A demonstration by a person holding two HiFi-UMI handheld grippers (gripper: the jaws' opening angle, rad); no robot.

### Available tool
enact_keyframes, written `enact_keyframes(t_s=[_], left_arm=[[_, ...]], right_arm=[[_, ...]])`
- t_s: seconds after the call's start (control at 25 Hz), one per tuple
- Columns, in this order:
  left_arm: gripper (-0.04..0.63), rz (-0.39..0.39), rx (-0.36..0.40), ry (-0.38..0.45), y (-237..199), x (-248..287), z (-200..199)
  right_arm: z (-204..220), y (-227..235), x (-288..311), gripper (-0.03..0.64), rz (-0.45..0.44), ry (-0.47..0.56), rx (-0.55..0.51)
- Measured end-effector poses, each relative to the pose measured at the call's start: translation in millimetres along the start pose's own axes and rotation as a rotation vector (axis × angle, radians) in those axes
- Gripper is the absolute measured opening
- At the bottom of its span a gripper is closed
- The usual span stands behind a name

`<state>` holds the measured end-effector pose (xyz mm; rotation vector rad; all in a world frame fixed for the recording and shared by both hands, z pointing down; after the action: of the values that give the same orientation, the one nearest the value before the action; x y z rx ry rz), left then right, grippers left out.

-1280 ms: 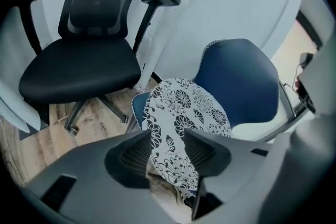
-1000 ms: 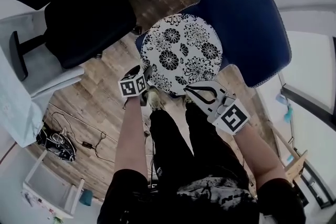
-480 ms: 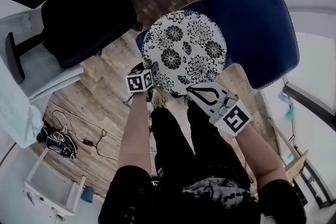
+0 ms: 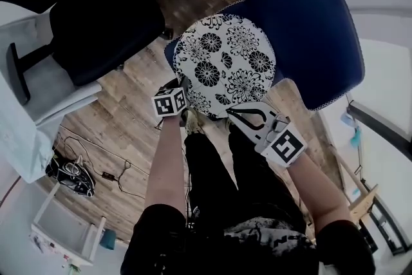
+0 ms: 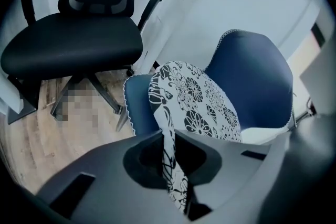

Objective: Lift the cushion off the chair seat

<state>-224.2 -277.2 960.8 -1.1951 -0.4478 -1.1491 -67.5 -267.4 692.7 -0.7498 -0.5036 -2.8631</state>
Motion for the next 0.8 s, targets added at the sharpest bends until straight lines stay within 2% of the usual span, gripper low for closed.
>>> enact_keyframes(t_s=[0.4, 0.8], left_arm=[[0.026, 0.099, 0.038, 0.124, 32, -28, -20], [0.025, 0.204, 0.183, 0.206, 97, -75, -73]], right_arm=[[-13, 8, -14, 0.017, 0.038, 0.050, -0.002], [-55, 17, -27, 0.017, 0.069, 0.073, -0.079]])
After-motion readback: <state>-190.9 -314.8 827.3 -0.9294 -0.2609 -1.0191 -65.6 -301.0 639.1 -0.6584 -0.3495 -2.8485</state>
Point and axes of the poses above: the fingertips, and each gripper's own axes: x forward along the fingers, y to its right, z out of its underside, the point moved 3 cm from there along -x, backward along the fingers, and after that the axes turned 1 degree about x, right-handed, at the moved point
